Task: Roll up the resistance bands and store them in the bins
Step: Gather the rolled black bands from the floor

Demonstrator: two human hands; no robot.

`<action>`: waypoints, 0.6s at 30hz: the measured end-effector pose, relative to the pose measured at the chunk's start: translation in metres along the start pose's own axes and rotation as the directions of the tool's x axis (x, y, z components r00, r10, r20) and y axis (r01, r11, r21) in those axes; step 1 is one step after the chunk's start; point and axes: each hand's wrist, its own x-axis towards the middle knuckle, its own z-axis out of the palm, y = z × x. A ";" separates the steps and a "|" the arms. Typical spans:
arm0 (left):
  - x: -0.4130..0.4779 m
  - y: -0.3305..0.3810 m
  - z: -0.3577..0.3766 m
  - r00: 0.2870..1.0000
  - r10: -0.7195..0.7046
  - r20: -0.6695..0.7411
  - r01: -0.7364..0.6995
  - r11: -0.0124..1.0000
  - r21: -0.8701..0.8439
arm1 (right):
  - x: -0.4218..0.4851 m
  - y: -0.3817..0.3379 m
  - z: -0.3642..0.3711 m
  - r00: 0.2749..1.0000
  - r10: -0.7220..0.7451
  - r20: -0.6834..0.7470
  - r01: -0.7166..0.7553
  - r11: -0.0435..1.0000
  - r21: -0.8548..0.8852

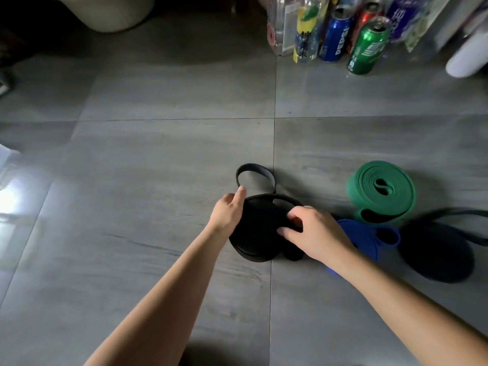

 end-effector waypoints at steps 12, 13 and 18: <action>0.011 -0.003 -0.006 0.870 0.333 0.364 -0.469 0.788 0.400 | 0.034 0.015 -0.023 0.949 -0.300 -0.099 0.267 0.928 -0.259; 0.011 -0.001 -0.006 0.853 0.346 0.392 -0.494 0.779 0.387 | 0.041 0.011 -0.023 0.936 -0.347 -0.056 0.311 0.893 -0.325; 0.016 0.013 -0.001 0.785 0.337 0.521 -0.575 0.708 0.409 | 0.061 0.003 -0.020 0.922 -0.287 0.259 0.384 0.768 -0.513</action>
